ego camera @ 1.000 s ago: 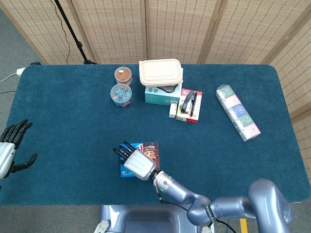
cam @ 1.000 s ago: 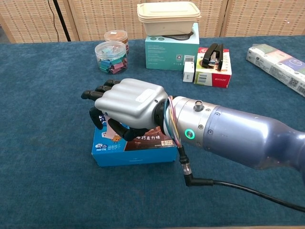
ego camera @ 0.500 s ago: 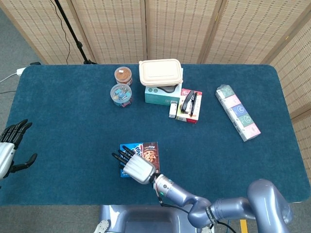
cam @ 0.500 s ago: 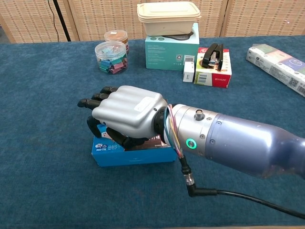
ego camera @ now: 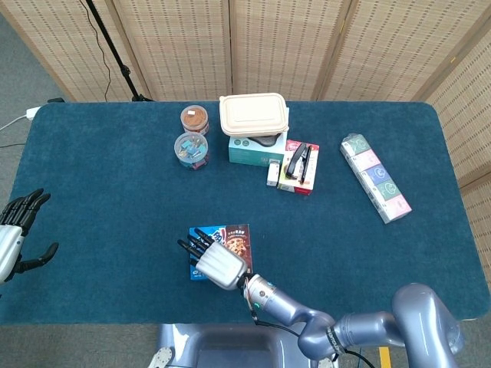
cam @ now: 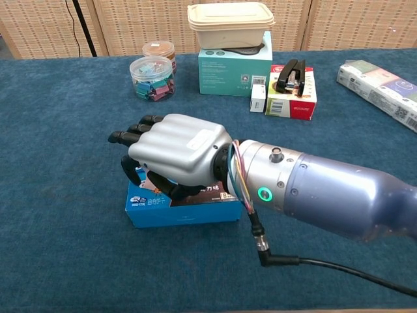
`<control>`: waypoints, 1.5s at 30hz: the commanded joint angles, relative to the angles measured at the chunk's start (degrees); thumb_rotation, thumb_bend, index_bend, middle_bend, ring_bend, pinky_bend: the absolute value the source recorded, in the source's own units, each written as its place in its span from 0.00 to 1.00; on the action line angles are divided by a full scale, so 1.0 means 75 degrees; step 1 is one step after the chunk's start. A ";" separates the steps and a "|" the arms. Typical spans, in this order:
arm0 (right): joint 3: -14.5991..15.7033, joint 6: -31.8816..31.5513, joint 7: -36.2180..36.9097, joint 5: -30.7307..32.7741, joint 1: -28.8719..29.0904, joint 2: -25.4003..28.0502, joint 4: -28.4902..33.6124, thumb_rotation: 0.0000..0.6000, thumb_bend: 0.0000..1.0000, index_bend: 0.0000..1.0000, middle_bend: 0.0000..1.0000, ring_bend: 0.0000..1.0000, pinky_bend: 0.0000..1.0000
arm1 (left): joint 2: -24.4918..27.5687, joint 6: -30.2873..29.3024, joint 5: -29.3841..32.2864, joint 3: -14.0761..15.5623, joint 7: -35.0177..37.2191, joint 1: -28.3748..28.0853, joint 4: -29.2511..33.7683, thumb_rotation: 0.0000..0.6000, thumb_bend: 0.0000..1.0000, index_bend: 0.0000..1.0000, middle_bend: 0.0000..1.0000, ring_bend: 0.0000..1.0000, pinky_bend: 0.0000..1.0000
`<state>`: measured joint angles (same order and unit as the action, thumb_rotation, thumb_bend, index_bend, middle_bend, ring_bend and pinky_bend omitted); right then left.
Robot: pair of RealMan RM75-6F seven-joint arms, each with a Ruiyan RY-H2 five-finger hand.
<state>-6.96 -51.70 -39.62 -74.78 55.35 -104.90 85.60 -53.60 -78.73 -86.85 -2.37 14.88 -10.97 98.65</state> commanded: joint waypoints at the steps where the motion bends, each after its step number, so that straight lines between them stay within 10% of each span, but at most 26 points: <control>1: -0.0009 0.0007 -0.0013 0.0013 0.0001 0.0045 0.0016 1.00 0.84 0.36 0.00 0.00 0.00 | -0.0001 0.0008 0.0003 -0.0002 0.0000 -0.0005 -0.0002 1.00 0.33 0.00 0.00 0.00 0.00; 45: -0.0035 0.0113 -0.0139 0.0070 -0.0068 0.0041 -0.0089 1.00 0.84 0.40 0.00 0.00 0.00 | 0.0012 -0.0006 -0.0034 0.0020 0.0042 0.0005 0.0004 1.00 0.33 0.00 0.00 0.00 0.00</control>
<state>-7.20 -50.94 -40.54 -74.42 54.79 -104.52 85.10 -53.51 -78.77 -87.10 -2.22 15.19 -10.95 98.69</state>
